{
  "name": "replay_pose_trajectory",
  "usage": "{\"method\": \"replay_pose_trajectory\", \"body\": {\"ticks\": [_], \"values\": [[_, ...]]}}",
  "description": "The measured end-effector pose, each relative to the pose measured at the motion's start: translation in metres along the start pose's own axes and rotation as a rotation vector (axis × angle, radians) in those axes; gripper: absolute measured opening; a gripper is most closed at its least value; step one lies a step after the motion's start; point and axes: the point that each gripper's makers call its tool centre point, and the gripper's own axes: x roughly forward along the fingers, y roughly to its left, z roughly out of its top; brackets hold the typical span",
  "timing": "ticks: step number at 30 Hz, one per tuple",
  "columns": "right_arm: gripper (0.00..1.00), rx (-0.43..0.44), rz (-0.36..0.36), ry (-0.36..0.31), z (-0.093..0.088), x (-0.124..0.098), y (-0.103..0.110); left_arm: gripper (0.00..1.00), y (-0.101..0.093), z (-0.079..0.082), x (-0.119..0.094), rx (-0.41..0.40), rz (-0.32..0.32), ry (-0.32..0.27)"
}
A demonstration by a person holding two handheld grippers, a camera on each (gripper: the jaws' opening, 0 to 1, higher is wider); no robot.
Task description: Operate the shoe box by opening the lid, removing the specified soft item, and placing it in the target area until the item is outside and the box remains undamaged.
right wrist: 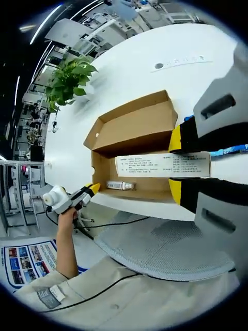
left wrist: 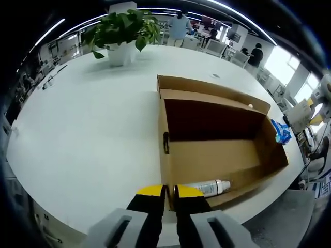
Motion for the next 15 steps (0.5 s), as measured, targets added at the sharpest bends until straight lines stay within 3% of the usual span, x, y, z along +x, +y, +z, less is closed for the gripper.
{"method": "replay_pose_trajectory", "body": {"ticks": [15], "values": [[0.15,-0.011,-0.068,0.062,-0.035,-0.041,-0.033,0.07,0.0,0.0,-0.001,0.0,-0.005,0.006]]}}
